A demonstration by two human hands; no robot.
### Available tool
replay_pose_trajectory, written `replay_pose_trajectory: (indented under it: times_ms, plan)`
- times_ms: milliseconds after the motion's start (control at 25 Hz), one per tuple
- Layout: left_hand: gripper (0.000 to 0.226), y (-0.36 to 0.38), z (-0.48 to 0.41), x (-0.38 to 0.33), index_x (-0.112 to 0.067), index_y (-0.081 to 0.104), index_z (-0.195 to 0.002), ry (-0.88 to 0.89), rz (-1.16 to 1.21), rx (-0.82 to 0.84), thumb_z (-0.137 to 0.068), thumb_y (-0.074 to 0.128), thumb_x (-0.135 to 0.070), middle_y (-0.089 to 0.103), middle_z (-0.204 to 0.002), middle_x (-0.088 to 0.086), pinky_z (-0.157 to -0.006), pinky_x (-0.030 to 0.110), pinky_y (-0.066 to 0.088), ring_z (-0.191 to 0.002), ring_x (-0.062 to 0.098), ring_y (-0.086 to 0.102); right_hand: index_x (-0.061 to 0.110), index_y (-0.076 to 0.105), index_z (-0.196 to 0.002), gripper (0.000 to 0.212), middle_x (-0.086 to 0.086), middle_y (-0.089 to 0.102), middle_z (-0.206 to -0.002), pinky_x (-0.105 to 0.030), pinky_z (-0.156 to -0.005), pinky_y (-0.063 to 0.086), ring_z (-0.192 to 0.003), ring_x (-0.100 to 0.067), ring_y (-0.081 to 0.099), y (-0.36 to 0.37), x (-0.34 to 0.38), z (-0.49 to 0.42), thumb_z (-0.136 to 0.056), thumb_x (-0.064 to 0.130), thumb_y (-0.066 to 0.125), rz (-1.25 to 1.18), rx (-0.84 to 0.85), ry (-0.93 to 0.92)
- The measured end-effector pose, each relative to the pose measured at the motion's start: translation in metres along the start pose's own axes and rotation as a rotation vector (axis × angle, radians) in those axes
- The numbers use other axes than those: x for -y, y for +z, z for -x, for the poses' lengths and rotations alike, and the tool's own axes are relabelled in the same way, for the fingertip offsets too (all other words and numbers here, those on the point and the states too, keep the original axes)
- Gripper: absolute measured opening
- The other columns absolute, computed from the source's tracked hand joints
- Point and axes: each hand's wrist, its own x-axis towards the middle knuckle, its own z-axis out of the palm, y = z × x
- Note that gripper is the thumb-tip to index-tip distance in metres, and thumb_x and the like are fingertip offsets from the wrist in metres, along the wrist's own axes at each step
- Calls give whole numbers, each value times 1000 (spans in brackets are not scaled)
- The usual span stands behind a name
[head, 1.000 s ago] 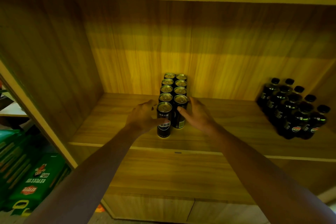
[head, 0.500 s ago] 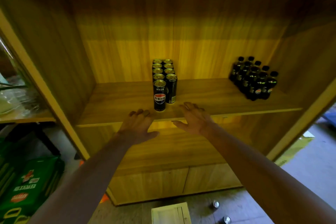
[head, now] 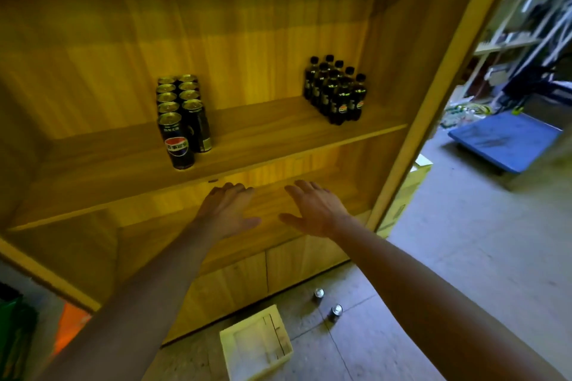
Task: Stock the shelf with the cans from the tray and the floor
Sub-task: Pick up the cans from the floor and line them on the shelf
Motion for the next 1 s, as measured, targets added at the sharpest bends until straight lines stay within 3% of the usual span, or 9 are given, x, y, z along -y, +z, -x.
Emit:
replay_pose_trajectory:
  times_ms: [280,440,720,1000]
  plan:
    - [70,47,-116,-155,-21,52,-140,160,131,34,-83,65,-61,54,-145,5,-108,35,40,-136,25,47,21,41,-141,73,-13,52,-138,-48,-91,53,-123,-37,54,41,-191,64,-87,70,49,-48,72,284]
    - [65,109,-162,-200,-26,58,-130,189,148,133,-79,62,-66,63,-130,3,-96,39,49,-122,26,56,19,43,-137,69,-12,51,-137,-47,-86,53,-124,-36,51,97,-255,91,-88,67,51,-134,139,398]
    - [59,254,-177,-214,-20,62,-121,291,115,368,-83,61,-64,66,-119,4,-87,38,51,-113,26,58,16,40,-140,69,-13,45,-145,-51,-91,52,-128,-37,48,244,-270,119,-90,63,51,-233,359,506]
    - [60,414,-179,-176,-18,62,-123,307,98,470,-83,62,-62,66,-122,6,-89,40,51,-113,27,59,16,41,-140,68,-13,46,-143,-49,-91,52,-124,-36,51,417,-242,120,-92,65,46,-244,451,492]
